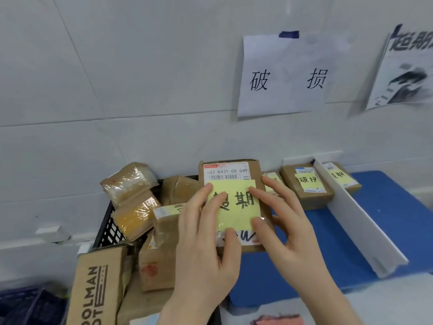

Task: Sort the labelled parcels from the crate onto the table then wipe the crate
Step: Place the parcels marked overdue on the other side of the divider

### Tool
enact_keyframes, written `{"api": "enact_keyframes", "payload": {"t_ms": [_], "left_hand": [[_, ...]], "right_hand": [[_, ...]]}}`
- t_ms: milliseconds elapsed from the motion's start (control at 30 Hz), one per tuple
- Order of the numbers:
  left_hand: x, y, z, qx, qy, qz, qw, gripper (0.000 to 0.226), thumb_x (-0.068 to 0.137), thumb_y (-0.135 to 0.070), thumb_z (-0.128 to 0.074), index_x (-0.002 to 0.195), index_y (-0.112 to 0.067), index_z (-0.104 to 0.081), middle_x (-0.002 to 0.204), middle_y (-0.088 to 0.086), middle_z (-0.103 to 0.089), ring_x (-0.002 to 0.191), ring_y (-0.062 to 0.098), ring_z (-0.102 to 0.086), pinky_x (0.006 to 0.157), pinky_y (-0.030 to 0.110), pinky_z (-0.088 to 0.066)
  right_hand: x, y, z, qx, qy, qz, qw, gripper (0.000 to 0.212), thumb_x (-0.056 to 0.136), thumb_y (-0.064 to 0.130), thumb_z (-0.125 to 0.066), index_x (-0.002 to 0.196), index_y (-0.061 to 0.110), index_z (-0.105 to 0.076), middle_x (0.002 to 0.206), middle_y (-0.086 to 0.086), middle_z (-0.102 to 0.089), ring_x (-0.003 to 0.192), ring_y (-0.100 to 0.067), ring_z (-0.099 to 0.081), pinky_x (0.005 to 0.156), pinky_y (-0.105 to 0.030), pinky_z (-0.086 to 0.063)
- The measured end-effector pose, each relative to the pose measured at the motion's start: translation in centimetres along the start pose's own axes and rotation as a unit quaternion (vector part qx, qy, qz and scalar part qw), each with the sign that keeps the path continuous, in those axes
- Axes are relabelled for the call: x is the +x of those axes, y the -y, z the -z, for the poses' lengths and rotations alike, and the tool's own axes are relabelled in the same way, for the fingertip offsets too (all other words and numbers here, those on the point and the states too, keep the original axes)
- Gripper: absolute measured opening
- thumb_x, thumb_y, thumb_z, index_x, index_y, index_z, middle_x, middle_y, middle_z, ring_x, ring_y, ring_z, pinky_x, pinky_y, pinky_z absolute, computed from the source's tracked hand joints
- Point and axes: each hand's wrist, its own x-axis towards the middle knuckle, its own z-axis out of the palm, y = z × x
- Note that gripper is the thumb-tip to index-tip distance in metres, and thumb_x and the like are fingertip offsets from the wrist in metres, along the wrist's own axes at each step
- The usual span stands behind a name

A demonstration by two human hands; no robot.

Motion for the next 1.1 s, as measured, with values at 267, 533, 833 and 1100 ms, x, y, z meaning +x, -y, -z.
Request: {"api": "enact_keyframes", "payload": {"t_ms": [267,533,833,1100], "left_hand": [[-2.3,-9.3,-8.9,-0.064,0.04,-0.028,0.997,0.048,0.086,-0.036,-0.046,0.132,-0.025,-0.05,0.144,-0.012,-0.033,0.137,0.02,-0.036,0.101,0.014,-0.039],[-6.3,-18.6,-18.9,-0.108,0.057,-0.003,0.993,0.05,0.082,-0.035,-0.048,0.13,-0.022,-0.053,0.142,-0.013,-0.035,0.135,0.02,-0.038,0.092,0.013,-0.045],[-6.3,-22.6,-23.6,-0.104,0.073,-0.024,0.992,0.049,0.081,-0.032,-0.05,0.13,-0.029,-0.049,0.144,-0.019,-0.032,0.133,0.018,-0.041,0.085,0.001,-0.04],[-4.8,-22.6,-27.6,-0.081,0.098,-0.089,0.988,0.051,0.082,-0.038,-0.055,0.132,-0.028,-0.05,0.145,-0.02,-0.031,0.132,0.013,-0.04,0.08,-0.001,-0.041]], "right_hand": [[-4.4,-1.5,13.0,-0.017,-0.056,-0.001,0.998,0.039,0.087,0.016,-0.06,0.124,0.027,-0.061,0.143,0.014,-0.041,0.131,-0.013,-0.046,0.083,-0.022,-0.055],[-9.0,-3.7,26.2,-0.042,-0.072,-0.032,0.996,0.036,0.087,0.02,-0.059,0.123,0.025,-0.062,0.142,0.015,-0.041,0.125,-0.012,-0.051,0.081,-0.02,-0.054],[-9.8,-5.7,32.3,-0.06,-0.089,-0.033,0.994,0.041,0.085,0.013,-0.059,0.124,0.024,-0.062,0.142,0.016,-0.042,0.128,-0.013,-0.049,0.08,-0.016,-0.052],[-9.2,-7.9,35.1,-0.09,-0.138,-0.037,0.986,0.041,0.084,0.016,-0.057,0.121,0.034,-0.063,0.142,0.015,-0.044,0.126,-0.009,-0.05,0.076,-0.02,-0.055]]}}
